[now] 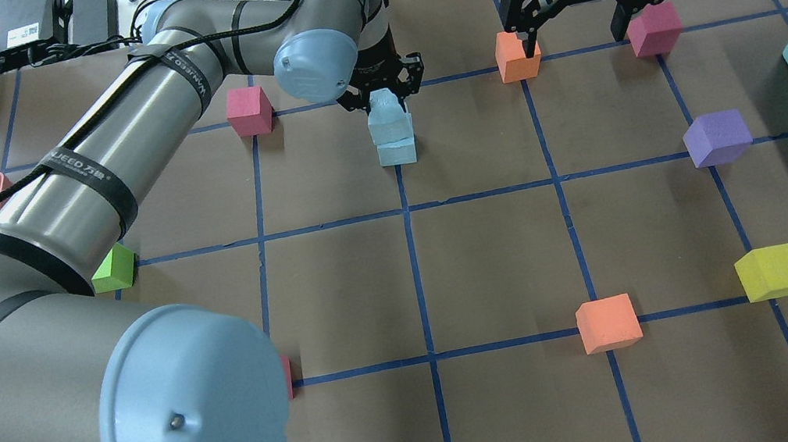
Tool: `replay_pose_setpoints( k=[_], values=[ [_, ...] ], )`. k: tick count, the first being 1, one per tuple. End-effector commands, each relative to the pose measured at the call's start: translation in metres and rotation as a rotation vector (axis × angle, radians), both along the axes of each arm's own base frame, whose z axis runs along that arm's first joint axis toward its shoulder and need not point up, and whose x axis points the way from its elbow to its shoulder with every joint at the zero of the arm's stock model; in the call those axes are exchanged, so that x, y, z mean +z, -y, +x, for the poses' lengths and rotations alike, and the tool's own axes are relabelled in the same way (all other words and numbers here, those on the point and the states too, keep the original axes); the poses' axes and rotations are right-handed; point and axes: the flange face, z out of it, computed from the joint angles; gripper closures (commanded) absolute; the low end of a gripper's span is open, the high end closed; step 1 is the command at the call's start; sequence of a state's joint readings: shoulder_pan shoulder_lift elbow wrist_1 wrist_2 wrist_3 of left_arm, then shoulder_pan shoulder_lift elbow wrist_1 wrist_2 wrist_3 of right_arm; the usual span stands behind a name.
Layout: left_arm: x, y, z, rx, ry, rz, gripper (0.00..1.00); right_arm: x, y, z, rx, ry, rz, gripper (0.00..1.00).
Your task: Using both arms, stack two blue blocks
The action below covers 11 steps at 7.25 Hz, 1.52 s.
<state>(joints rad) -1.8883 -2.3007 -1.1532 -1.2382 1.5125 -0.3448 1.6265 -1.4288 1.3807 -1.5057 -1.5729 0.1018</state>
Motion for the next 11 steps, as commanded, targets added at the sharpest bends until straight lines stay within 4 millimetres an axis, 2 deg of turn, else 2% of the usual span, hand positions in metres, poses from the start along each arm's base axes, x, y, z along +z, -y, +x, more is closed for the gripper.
replay_pose_setpoints(
  k=[1,2,3,4,5,6,7,8,9,10,11],
  values=[
    [-0.006,0.000,0.000,0.005,-0.001,0.012,0.00,0.000,-0.001,-0.009,-0.035,0.000,0.006,0.00],
    [0.000,-0.001,0.000,0.005,-0.003,0.011,0.00,0.001,0.000,-0.011,-0.037,-0.001,0.004,0.00],
    [0.017,-0.004,0.000,0.003,-0.007,-0.006,0.00,0.001,0.001,-0.015,-0.017,-0.001,0.003,0.00],
    [0.035,-0.008,0.006,-0.008,-0.011,0.005,0.00,0.000,0.005,-0.034,-0.003,0.002,0.011,0.00],
    [0.062,-0.008,0.030,0.000,-0.002,0.011,0.00,0.002,0.004,-0.040,-0.017,-0.001,0.011,0.00],
    [0.097,-0.011,0.061,-0.007,0.000,0.013,0.00,0.006,-0.008,-0.039,-0.024,0.000,0.023,0.00],
    [0.147,-0.019,0.102,-0.086,0.004,-0.022,0.00,0.006,-0.027,-0.038,-0.021,0.000,0.029,0.00],
    [0.198,-0.026,0.155,-0.187,0.029,-0.088,0.00,-0.001,-0.048,-0.037,-0.024,0.000,0.044,0.00],
    [0.233,-0.056,0.197,-0.157,0.022,-0.013,0.00,-0.007,-0.062,-0.039,-0.026,0.000,0.043,0.00],
    [0.240,-0.087,0.210,-0.137,0.023,0.097,0.00,-0.008,-0.061,-0.043,-0.029,0.000,0.038,0.00],
    [0.237,-0.115,0.212,-0.130,0.029,0.131,0.00,-0.005,-0.061,-0.047,-0.046,0.000,0.038,0.00]
  ],
)
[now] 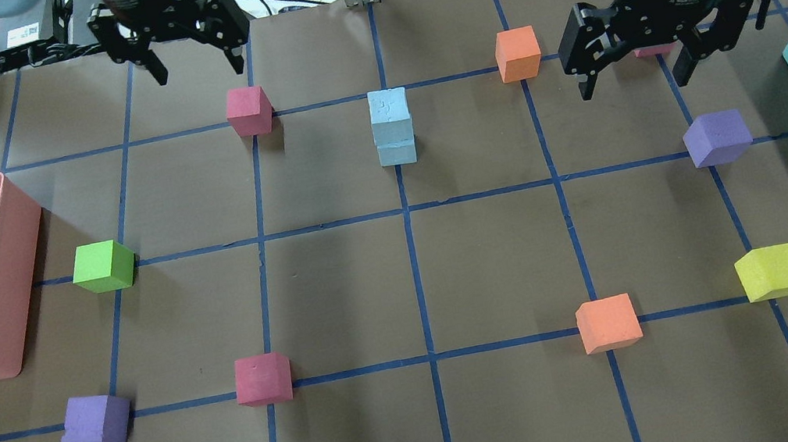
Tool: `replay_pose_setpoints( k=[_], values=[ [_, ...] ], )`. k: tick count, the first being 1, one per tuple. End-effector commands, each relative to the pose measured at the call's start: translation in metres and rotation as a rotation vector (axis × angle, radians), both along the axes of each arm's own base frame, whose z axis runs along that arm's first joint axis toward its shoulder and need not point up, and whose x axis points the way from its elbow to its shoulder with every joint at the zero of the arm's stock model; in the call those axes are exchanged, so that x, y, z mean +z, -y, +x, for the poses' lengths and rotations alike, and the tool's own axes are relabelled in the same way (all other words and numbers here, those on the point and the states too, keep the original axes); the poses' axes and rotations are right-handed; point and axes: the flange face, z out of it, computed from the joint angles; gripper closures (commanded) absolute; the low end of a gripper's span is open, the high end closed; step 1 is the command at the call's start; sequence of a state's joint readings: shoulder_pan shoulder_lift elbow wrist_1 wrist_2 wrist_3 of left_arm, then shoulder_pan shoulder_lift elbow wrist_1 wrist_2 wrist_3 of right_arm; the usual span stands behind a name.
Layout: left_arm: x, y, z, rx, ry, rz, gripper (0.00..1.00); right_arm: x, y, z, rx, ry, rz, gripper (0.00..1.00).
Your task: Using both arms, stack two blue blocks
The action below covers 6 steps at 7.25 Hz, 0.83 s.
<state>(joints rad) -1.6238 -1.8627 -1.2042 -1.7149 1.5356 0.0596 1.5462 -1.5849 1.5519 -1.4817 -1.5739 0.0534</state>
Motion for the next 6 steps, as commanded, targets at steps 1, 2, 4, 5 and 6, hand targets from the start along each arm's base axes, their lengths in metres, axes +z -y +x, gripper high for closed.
replay_pose_setpoints(
  k=[1,2,4,5,6],
  values=[
    [0.004,-0.063,0.014,0.023,0.008,0.081,0.00,0.005,-0.001,-0.005,-0.014,-0.002,-0.008,0.00],
    [-0.001,-0.081,0.027,0.034,0.005,0.083,0.00,0.010,-0.003,-0.004,-0.012,-0.002,-0.008,0.00],
    [0.004,-0.077,0.032,0.045,0.004,-0.070,0.00,0.013,-0.004,-0.004,0.000,-0.001,-0.011,0.00],
    [0.002,-0.077,0.031,0.045,0.003,-0.094,0.00,0.013,-0.004,-0.004,0.000,-0.001,-0.011,0.00],
    [0.005,-0.077,0.032,0.046,0.002,-0.109,0.00,0.013,-0.004,-0.004,-0.005,-0.002,-0.011,0.00]
  ],
)
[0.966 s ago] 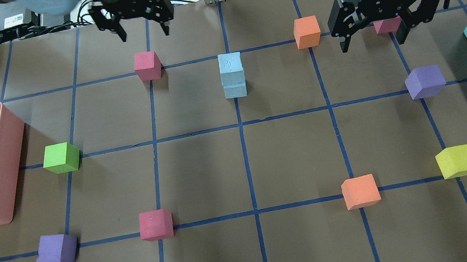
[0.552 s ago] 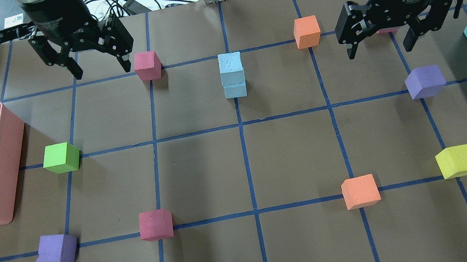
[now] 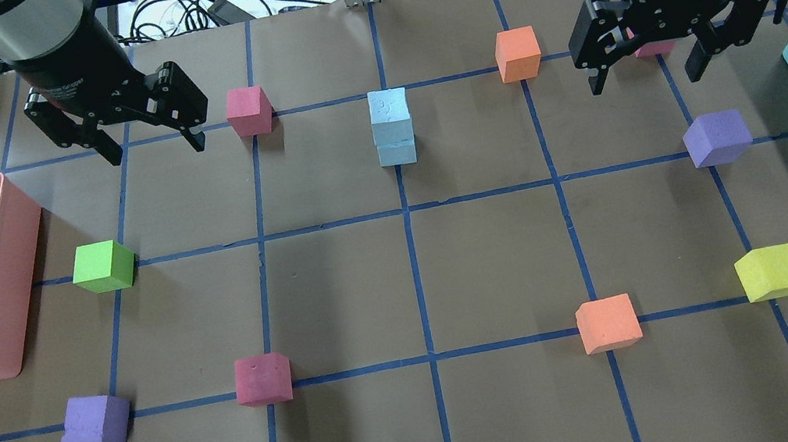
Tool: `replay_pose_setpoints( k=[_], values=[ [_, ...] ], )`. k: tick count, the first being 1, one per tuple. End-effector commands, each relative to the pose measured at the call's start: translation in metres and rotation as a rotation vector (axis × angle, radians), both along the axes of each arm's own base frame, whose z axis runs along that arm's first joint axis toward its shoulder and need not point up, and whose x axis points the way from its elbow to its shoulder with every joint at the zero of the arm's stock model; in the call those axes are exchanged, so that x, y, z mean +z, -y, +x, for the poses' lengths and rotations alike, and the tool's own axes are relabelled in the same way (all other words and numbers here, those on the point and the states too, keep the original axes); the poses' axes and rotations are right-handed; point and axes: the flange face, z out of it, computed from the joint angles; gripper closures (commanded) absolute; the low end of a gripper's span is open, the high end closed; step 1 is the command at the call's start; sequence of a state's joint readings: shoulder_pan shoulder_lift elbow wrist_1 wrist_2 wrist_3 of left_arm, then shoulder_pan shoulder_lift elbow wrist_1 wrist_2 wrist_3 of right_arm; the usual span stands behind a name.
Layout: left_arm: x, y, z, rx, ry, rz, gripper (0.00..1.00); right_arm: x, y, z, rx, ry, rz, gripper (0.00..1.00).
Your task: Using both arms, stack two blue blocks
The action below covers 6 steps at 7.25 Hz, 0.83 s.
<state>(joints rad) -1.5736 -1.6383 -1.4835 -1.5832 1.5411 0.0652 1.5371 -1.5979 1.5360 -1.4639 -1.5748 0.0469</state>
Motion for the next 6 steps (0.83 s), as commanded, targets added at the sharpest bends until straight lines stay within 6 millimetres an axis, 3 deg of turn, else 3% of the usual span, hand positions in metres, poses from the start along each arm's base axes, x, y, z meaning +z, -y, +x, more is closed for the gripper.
replay_pose_setpoints(
  k=[1,6],
  values=[
    [0.0057,-0.0025,0.0007,0.002,0.000,-0.040,0.00,0.0027,-0.0016,0.0000,-0.007,-0.001,-0.007,0.00],
    [0.0144,-0.0026,0.0064,0.004,0.003,-0.074,0.00,0.0019,-0.0022,-0.0056,-0.007,-0.057,0.000,0.00]
  ],
)
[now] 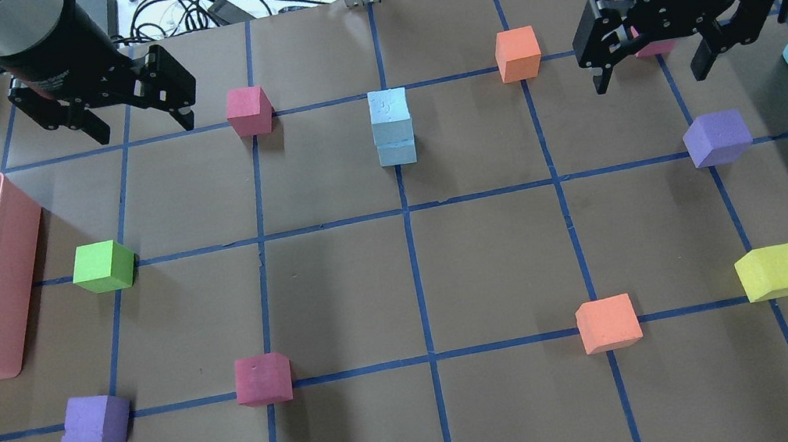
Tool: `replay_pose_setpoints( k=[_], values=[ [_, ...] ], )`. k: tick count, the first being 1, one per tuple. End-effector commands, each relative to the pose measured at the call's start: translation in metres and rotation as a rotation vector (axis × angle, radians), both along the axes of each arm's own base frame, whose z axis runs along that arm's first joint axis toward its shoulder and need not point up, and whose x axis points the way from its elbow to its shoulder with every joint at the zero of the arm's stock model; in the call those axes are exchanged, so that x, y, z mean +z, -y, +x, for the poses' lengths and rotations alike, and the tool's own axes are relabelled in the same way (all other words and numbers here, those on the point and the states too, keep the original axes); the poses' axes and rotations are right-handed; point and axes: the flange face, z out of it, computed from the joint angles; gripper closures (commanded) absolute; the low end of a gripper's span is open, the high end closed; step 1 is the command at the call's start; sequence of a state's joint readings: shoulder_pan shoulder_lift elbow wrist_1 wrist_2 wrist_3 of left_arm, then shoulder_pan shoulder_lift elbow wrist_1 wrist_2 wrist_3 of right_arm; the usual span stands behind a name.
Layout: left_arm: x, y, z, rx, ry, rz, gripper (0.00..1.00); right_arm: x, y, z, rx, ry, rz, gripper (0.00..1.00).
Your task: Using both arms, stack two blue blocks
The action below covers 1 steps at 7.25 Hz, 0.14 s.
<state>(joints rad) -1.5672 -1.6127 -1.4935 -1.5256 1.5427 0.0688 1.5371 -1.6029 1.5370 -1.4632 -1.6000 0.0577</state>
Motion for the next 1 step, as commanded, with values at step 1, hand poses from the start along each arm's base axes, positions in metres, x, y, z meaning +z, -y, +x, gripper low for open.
replay_pose_setpoints(
  k=[1],
  values=[
    [-0.0007,0.0013,0.0061,0.007,0.001,0.001,0.00,0.0009,-0.0006,-0.0036,0.002,-0.037,-0.001,0.00]
  ],
)
